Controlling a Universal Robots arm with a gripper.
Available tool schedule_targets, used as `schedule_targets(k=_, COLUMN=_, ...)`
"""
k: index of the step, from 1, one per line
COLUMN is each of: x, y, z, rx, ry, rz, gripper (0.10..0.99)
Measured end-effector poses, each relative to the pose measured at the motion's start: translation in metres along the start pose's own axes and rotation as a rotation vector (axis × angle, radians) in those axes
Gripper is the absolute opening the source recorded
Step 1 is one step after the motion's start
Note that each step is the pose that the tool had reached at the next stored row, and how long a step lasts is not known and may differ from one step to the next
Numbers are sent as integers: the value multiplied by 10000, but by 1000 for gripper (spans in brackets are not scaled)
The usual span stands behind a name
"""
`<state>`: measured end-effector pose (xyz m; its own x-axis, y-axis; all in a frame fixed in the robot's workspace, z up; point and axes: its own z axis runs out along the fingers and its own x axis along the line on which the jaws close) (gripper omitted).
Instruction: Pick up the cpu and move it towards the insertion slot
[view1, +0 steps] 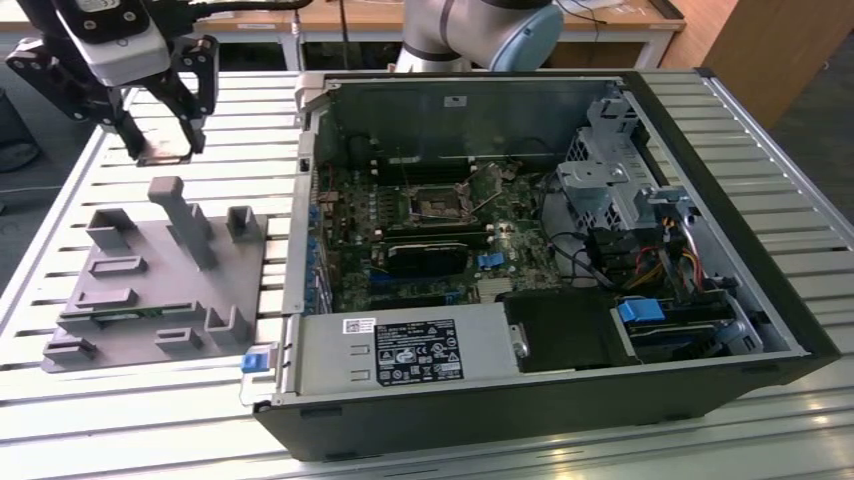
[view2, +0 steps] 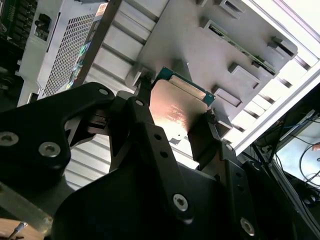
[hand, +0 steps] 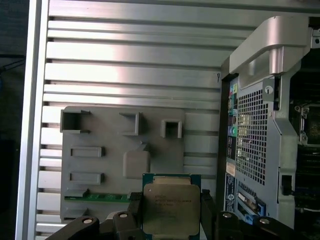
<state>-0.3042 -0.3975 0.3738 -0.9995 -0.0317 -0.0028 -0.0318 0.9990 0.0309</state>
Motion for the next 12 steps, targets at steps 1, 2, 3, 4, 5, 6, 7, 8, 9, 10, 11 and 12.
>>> schedule_targets(k=1, x=-4, y=1, z=-6, rx=0, ry=1, rz=0, gripper=545)
schedule_targets(k=2, x=-6, y=3, z=-13, rx=0, ry=1, rz=1, gripper=545)
schedule_targets(k=3, x=-10, y=5, z=-18, rx=-1, ry=-2, rz=2, gripper=545)
schedule_targets(k=4, x=-14, y=5, z=-22, rx=-2, ry=-2, rz=0, gripper=545)
schedule_targets(k=5, x=-19, y=6, z=-26, rx=-2, ry=-2, rz=-1, gripper=545)
schedule_targets(k=6, x=-26, y=6, z=-29, rx=-1, ry=-1, rz=-1, gripper=545)
schedule_targets(k=7, x=-34, y=6, z=-30, rx=0, ry=0, rz=0, gripper=545)
schedule_targets(k=8, x=-46, y=6, z=-29, rx=-1, ry=-1, rz=0, gripper=545)
schedule_targets(k=9, x=-63, y=6, z=-29, rx=-1, ry=-1, rz=0, gripper=545)
schedule_targets(k=10, x=-84, y=6, z=-30, rx=-1, ry=0, rz=0, gripper=545)
schedule_targets(k=11, x=-105, y=5, z=-30, rx=-1, ry=0, rz=0, gripper=545)
schedule_targets(k=12, x=-124, y=4, z=-29, rx=-1, ry=-1, rz=0, gripper=545)
